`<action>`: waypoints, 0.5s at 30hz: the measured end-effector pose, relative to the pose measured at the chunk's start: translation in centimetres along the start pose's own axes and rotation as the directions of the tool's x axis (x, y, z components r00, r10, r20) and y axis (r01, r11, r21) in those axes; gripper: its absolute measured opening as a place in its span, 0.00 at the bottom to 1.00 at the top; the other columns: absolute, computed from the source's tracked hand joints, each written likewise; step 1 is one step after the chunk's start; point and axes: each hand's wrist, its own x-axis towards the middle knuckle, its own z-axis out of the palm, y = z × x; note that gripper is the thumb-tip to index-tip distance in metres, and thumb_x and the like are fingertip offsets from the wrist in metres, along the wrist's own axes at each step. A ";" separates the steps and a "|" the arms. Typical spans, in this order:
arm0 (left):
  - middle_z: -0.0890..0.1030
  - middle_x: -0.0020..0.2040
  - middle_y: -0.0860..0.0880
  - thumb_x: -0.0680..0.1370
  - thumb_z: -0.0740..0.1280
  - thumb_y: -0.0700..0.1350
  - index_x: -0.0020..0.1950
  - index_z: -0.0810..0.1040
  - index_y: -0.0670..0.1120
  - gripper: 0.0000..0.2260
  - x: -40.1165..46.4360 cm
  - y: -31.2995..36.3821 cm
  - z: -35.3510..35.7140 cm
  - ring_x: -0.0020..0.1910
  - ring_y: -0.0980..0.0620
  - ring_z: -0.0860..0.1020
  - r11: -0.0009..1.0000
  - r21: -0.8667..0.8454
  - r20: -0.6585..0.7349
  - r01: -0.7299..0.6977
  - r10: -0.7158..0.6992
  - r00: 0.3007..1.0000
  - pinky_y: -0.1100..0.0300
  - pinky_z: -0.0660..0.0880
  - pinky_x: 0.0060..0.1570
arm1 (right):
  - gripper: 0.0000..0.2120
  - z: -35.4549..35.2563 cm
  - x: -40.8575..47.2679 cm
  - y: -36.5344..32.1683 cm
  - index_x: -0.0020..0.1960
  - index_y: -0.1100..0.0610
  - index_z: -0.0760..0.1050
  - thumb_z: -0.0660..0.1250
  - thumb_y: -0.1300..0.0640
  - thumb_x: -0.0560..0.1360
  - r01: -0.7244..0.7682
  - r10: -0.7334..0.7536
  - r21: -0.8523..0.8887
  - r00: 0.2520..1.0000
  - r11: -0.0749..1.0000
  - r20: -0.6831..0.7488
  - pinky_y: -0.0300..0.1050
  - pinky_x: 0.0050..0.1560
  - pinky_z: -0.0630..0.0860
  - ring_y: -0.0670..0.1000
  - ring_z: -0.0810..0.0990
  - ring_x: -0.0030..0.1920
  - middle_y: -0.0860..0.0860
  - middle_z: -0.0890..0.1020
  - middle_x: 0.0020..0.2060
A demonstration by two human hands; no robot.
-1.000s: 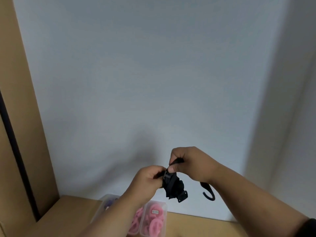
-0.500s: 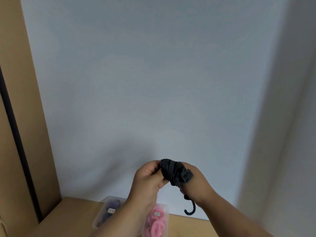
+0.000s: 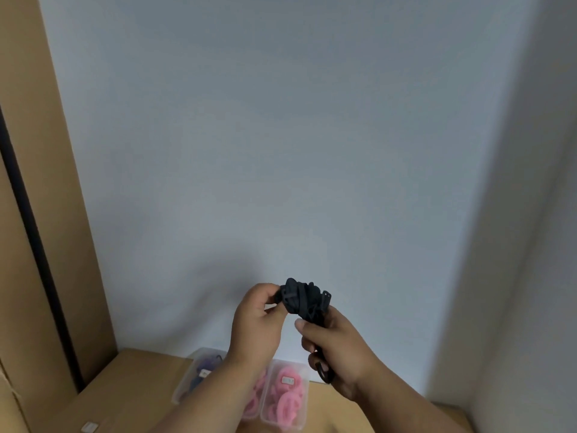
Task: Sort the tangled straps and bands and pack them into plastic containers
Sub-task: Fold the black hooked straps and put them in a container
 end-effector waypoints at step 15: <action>0.81 0.56 0.37 0.72 0.68 0.43 0.63 0.74 0.39 0.20 -0.4 0.8 -1.3 0.44 0.36 0.82 0.693 -0.380 0.555 0.612 -0.359 0.751 0.50 0.80 0.35 | 0.08 -2.7 0.7 -1.5 0.52 0.56 0.80 0.62 0.56 0.81 0.059 -0.074 -0.222 0.995 0.973 -0.059 0.42 0.29 0.60 0.49 0.65 0.31 0.51 0.70 0.32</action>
